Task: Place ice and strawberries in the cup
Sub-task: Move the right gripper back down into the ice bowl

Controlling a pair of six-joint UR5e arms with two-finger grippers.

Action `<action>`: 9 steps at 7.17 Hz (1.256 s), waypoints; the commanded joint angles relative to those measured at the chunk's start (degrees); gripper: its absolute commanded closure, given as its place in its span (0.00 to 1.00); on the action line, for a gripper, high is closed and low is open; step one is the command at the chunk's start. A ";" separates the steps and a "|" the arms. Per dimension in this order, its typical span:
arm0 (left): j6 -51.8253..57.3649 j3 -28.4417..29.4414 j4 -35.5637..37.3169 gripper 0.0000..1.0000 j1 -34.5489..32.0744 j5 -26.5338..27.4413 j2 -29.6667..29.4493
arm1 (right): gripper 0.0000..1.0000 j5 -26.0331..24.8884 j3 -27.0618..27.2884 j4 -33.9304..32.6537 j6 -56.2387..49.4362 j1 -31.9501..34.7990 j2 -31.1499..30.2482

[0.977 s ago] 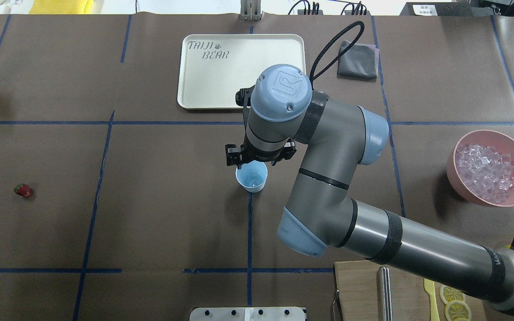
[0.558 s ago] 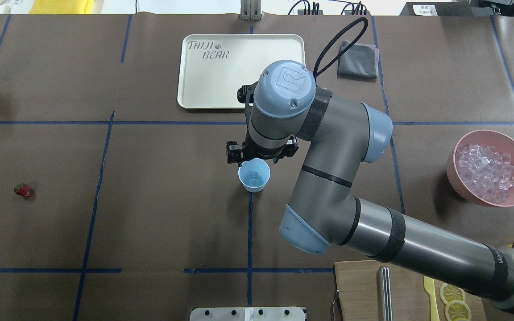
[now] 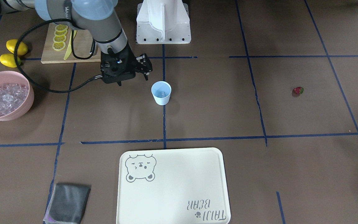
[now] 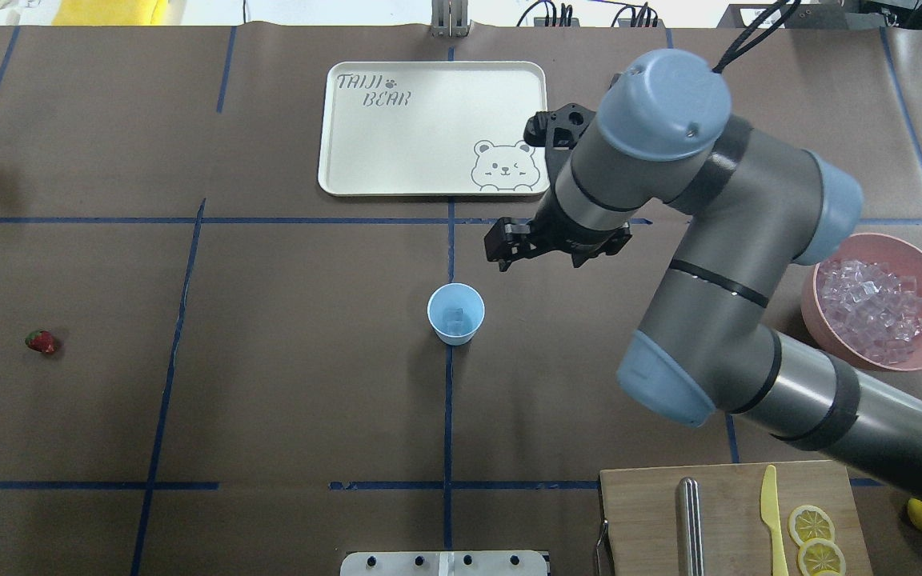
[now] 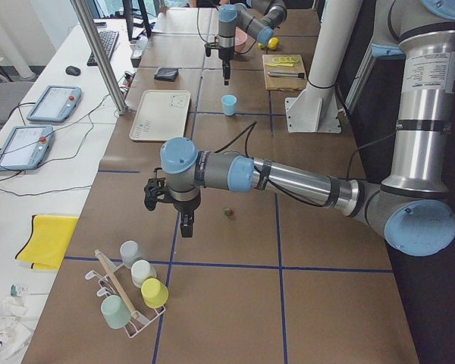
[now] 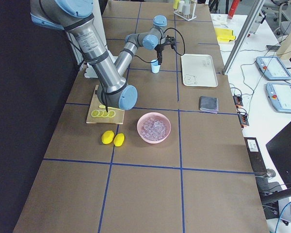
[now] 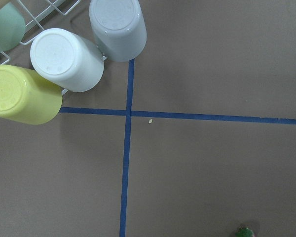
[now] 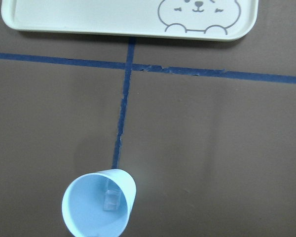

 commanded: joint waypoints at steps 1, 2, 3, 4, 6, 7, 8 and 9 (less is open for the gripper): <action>-0.09 -0.28 0.09 0.00 0.06 0.04 -0.09 | 0.01 2.30 3.88 -1.70 -11.26 6.51 -6.49; -0.44 -0.80 0.09 0.00 0.06 0.04 0.00 | 0.01 2.30 7.12 -5.37 -18.80 8.18 -9.75; -1.40 -1.24 0.09 0.00 0.06 -0.05 0.00 | 0.01 2.30 9.15 -7.23 -26.62 10.64 -12.82; -1.49 -1.33 0.09 0.00 0.06 -0.05 0.00 | 0.01 2.30 10.48 -7.08 -32.53 12.92 -16.60; -1.49 -1.33 0.09 0.00 0.06 -0.05 0.00 | 0.01 2.13 11.72 -6.64 -41.70 16.45 -22.85; -1.49 -1.33 0.00 0.00 0.06 -0.05 0.00 | 0.01 2.04 11.72 -6.63 -45.56 18.55 -24.79; -1.49 -1.33 0.00 0.00 0.06 -0.05 0.00 | 0.01 2.13 11.64 -2.72 -46.64 19.62 -28.29; -1.49 -1.33 0.00 0.00 0.15 -0.05 0.00 | 0.01 2.13 11.03 3.76 -46.48 19.80 -32.50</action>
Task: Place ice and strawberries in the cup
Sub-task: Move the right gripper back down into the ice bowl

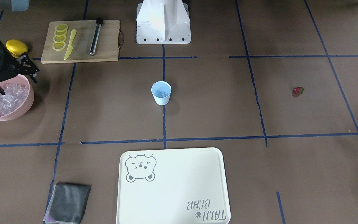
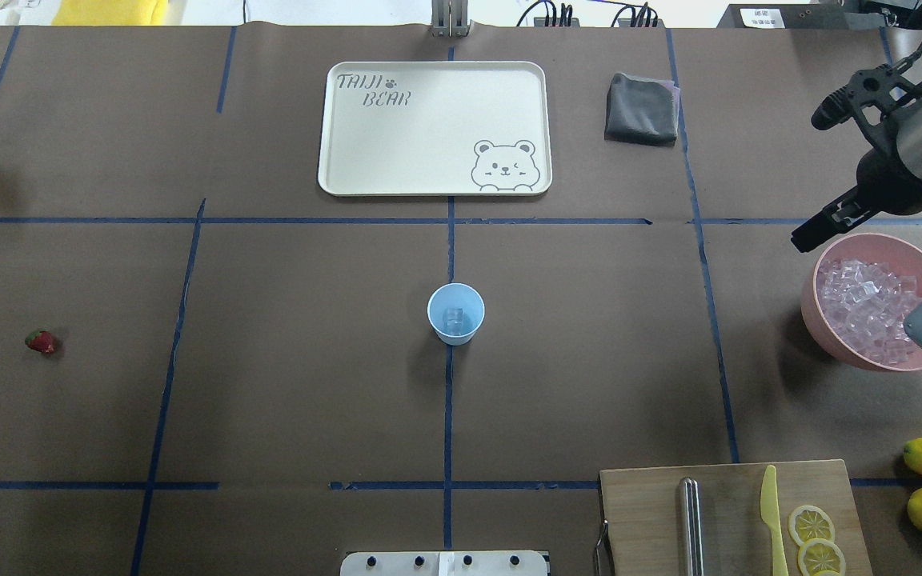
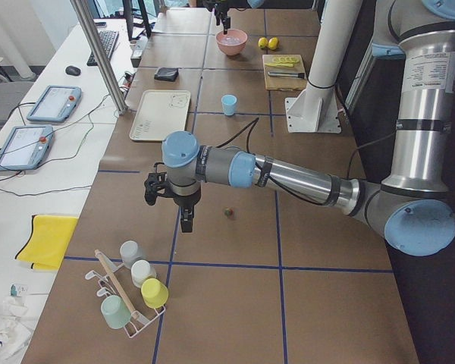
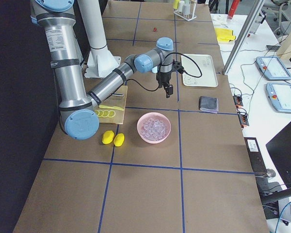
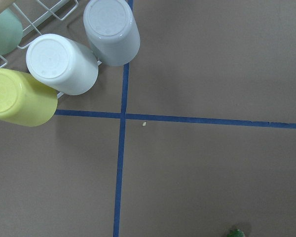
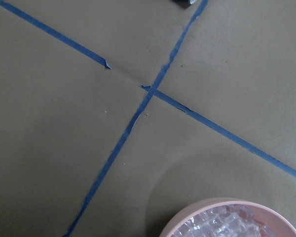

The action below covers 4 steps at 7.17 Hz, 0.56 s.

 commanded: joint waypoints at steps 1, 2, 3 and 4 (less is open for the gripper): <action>0.00 0.00 -0.01 0.00 0.06 0.00 0.00 | 0.01 0.18 -1.76 10.55 -0.62 1.07 -7.14; 0.00 0.00 -0.01 0.00 -0.03 0.00 0.00 | 0.01 0.80 -3.25 11.29 -0.53 1.25 -7.43; 0.00 0.00 -0.01 0.00 -0.03 0.00 0.00 | 0.01 1.59 -4.22 11.30 -0.53 1.42 -7.78; 0.00 0.00 -0.01 0.00 -0.03 0.00 0.00 | 0.01 2.38 -4.32 11.39 -0.53 1.86 -8.22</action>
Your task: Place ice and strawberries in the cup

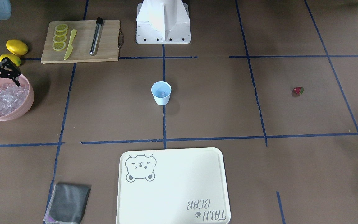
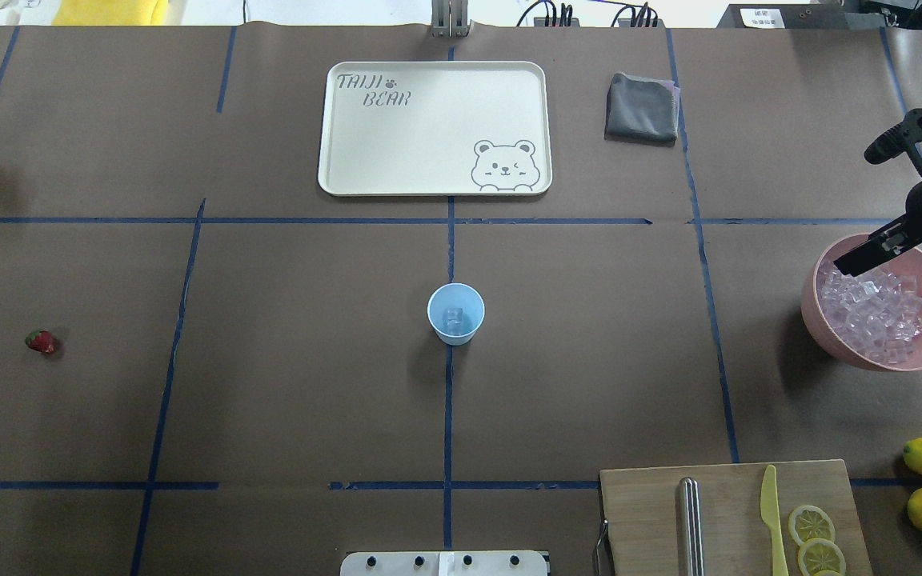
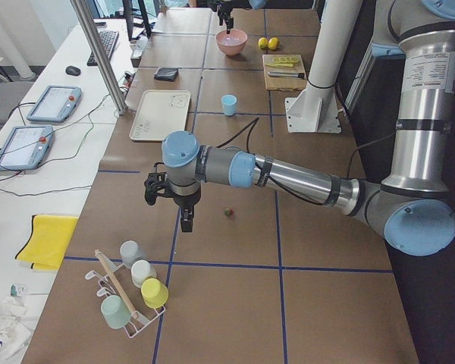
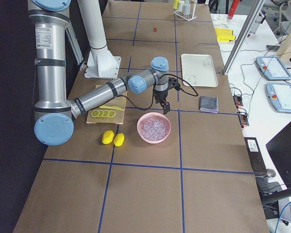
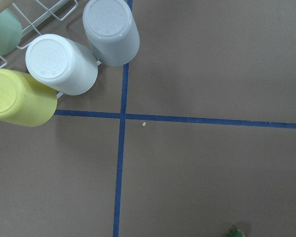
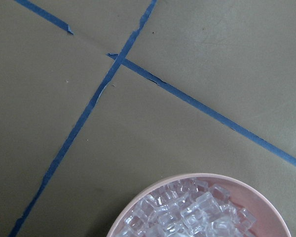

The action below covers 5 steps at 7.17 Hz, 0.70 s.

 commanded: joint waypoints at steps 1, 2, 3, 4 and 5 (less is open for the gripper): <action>0.00 -0.09 0.00 0.00 0.07 0.00 0.00 | 0.01 1.79 -0.60 4.31 0.19 0.69 -2.98; 0.00 -0.09 0.00 0.00 -0.01 0.00 0.00 | 0.01 2.32 -1.38 9.66 3.32 0.69 -4.83; 0.00 -0.09 0.00 0.00 0.07 0.00 0.00 | 0.01 2.94 -2.35 11.10 3.96 0.69 -5.89; 0.00 -0.09 0.00 0.00 0.07 0.00 -0.09 | 0.01 3.03 -3.31 12.25 4.05 0.69 -6.07; -0.09 -0.09 0.00 0.00 0.07 0.00 -0.09 | 0.01 3.03 -4.63 12.26 4.06 0.60 -5.99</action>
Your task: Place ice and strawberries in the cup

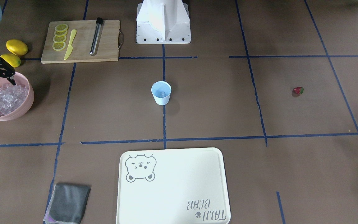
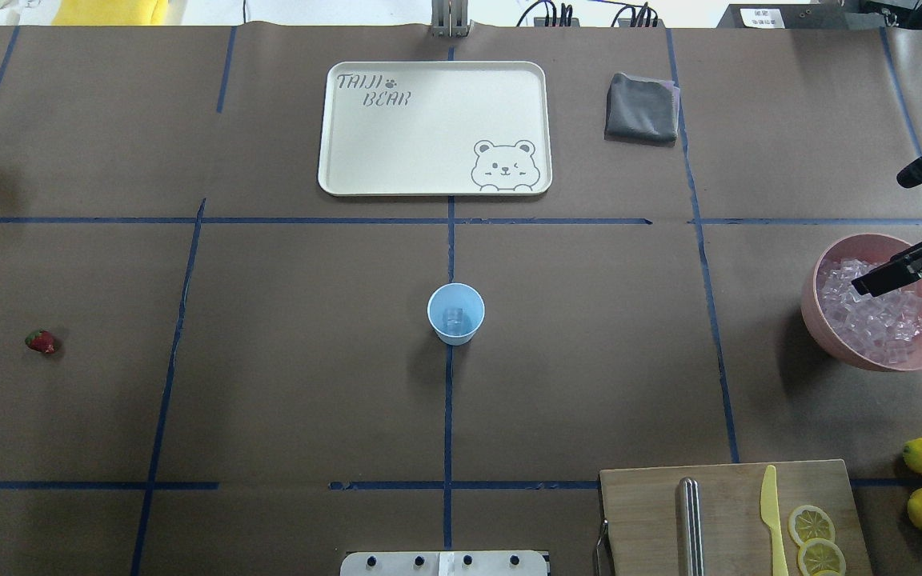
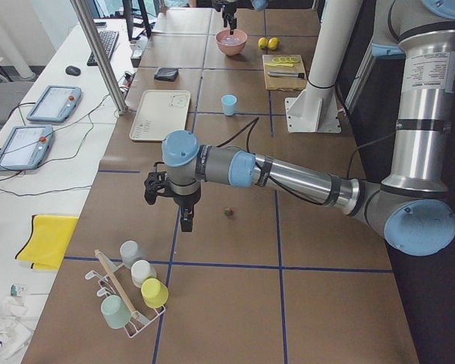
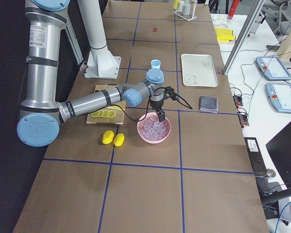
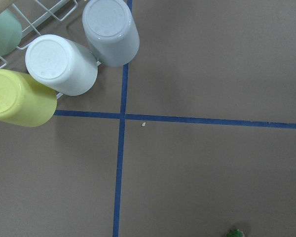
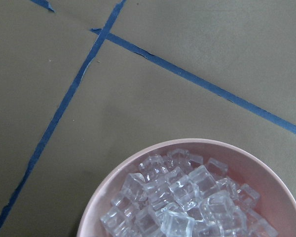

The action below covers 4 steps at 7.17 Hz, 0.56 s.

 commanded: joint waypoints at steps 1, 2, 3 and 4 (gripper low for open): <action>0.02 -0.09 0.00 0.00 0.01 0.00 -0.03 | 0.01 0.14 -2.51 0.79 0.31 -0.06 -0.13; 0.02 -0.26 0.00 0.00 0.01 0.00 -0.03 | 0.01 0.14 -3.83 0.79 0.22 -0.06 0.13; 0.02 -0.35 0.00 0.00 -0.08 0.00 -0.03 | 0.02 0.14 -4.71 0.79 0.22 -0.15 0.57; -0.07 -0.35 0.00 0.00 0.01 0.00 -0.03 | 0.03 0.05 -5.33 0.79 0.31 -0.15 0.75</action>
